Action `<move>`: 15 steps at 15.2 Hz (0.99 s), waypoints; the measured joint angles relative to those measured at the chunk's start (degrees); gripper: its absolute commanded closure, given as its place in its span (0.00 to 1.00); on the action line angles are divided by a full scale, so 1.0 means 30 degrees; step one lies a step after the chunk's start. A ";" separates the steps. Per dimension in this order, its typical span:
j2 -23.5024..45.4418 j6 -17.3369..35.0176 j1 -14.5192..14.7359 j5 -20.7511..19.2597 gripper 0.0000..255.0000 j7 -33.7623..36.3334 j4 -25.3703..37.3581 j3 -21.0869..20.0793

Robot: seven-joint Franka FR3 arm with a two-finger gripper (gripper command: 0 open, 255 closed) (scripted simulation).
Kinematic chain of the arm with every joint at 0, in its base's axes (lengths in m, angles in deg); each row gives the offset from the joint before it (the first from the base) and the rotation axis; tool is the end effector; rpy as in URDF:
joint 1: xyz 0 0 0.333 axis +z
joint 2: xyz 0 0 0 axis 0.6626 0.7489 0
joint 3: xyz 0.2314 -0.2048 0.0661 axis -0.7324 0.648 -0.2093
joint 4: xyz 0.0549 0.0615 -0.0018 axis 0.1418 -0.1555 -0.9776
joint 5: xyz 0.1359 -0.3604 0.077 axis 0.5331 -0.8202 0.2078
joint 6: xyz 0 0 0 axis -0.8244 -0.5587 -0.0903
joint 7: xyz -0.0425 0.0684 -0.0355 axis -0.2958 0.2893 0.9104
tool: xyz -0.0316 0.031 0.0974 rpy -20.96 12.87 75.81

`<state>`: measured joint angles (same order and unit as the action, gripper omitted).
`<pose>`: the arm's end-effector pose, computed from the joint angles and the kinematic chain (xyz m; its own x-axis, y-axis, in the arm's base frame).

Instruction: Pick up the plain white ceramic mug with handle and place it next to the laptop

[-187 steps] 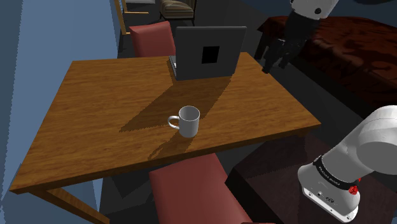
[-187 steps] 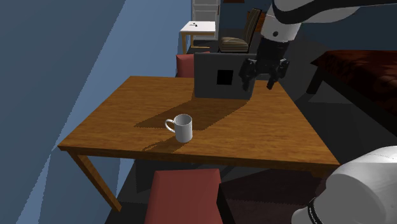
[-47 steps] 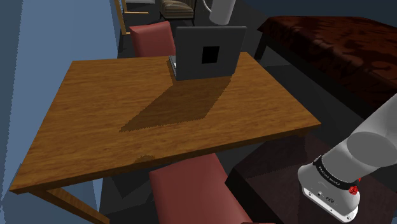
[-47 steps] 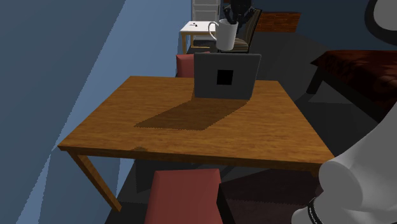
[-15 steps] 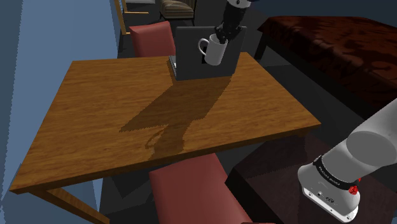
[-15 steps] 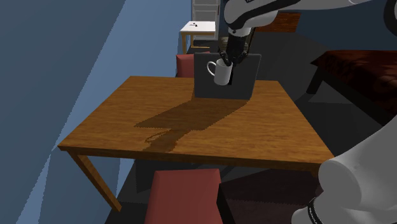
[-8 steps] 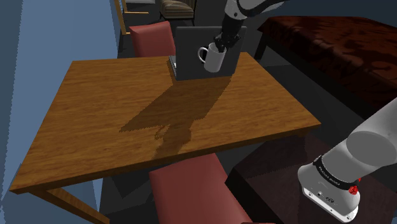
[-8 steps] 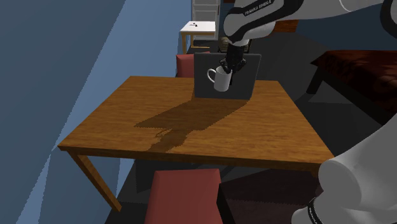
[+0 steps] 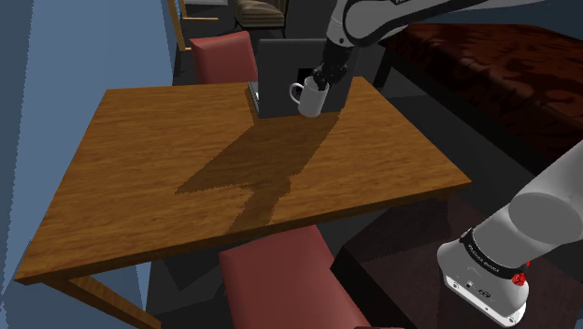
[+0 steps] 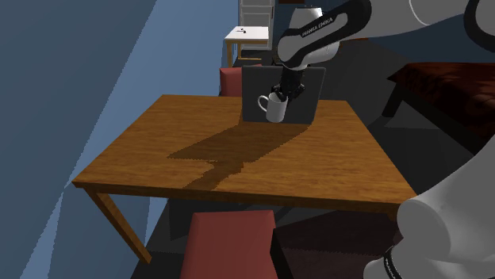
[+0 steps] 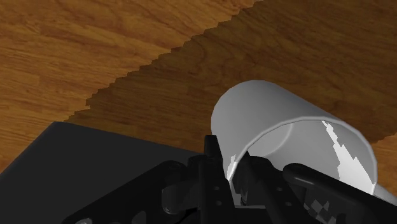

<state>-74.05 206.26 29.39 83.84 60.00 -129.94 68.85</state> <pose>0.5794 0.0743 0.4420 0.9802 -0.1055 0.1678 -0.1028 -0.9944 -0.0244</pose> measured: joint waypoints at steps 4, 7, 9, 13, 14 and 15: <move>0.0327 0.1021 0.0047 -0.0198 1.00 0.0195 -0.0722 -0.0007; 0.0704 0.1758 0.0072 -0.0405 1.00 0.0341 -0.1107 0.0017; 0.0994 0.2218 0.0083 -0.0559 1.00 0.0425 -0.1294 0.0047; 0.1564 0.3127 0.0159 -0.0906 1.00 0.0704 -0.1678 0.0095; 0.1706 0.3337 0.0167 -0.0988 1.00 0.0752 -0.1755 0.0119; 0.1782 0.3519 0.0187 -0.1048 1.00 0.0814 -0.1868 0.0126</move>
<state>-68.70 216.82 29.95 80.70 62.44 -135.54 69.22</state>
